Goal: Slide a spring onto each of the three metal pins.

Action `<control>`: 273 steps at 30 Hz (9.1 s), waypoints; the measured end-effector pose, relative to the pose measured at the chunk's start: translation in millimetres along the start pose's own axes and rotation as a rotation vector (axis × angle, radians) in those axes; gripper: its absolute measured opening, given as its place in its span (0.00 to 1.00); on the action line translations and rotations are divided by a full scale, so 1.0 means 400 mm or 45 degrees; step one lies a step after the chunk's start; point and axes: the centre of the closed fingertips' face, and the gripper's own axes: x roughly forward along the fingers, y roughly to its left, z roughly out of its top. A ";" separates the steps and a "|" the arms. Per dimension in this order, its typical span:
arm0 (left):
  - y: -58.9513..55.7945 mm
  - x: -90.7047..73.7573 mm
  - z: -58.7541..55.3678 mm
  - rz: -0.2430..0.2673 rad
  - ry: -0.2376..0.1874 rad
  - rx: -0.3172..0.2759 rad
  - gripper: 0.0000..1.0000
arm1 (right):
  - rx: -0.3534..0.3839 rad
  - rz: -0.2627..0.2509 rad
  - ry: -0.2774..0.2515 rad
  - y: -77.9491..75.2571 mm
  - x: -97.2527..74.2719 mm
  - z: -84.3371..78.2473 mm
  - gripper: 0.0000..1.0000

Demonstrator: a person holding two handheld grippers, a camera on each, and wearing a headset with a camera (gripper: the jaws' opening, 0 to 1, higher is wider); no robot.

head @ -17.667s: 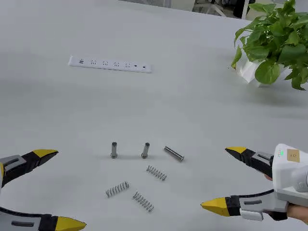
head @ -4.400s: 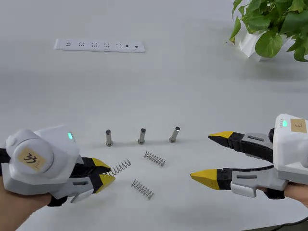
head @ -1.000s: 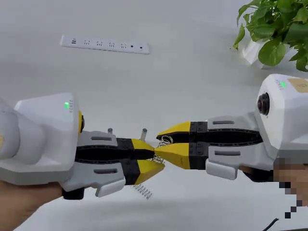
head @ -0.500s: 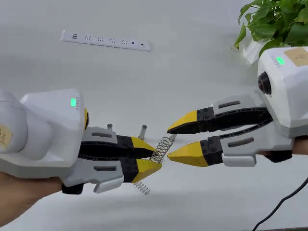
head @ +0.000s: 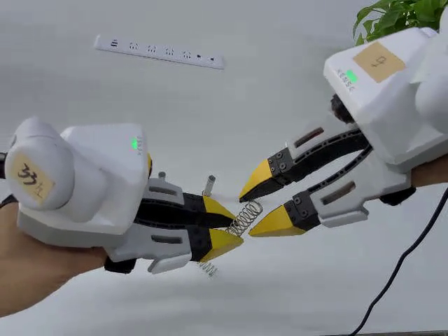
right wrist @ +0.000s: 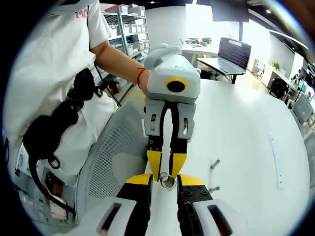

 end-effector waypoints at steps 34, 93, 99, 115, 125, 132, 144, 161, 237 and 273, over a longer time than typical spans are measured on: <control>-0.003 0.001 -0.002 -0.007 -0.020 0.005 0.07 | -0.068 0.067 0.128 -0.012 0.013 -0.030 0.07; 0.127 -0.199 -0.181 0.378 -0.139 0.012 0.99 | -0.049 -0.167 0.295 -0.303 0.149 0.035 0.06; 0.135 -0.208 -0.185 0.391 -0.154 -0.007 0.99 | -0.048 -0.175 0.325 -0.344 0.195 0.013 0.06; 0.151 -0.207 -0.194 0.387 -0.174 -0.029 0.99 | -0.043 -0.166 0.381 -0.382 0.262 -0.040 0.06; 0.156 -0.202 -0.191 0.382 -0.186 -0.040 0.99 | -0.034 -0.158 0.392 -0.388 0.264 -0.047 0.06; 0.157 -0.199 -0.191 0.381 -0.190 -0.045 0.99 | -0.034 -0.150 0.395 -0.388 0.268 -0.052 0.06; 0.160 -0.196 -0.195 0.379 -0.193 -0.057 0.99 | -0.034 -0.135 0.399 -0.388 0.278 -0.056 0.06; 0.157 -0.196 -0.201 0.373 -0.191 -0.061 0.99 | -0.029 -0.115 0.400 -0.394 0.305 -0.071 0.06; 0.161 -0.195 -0.217 0.375 -0.201 -0.095 0.98 | -0.014 -0.090 0.428 -0.397 0.388 -0.133 0.15; 0.141 -0.203 -0.198 0.330 -0.071 -0.033 0.99 | 0.194 -0.311 -0.063 -0.295 0.150 -0.099 0.80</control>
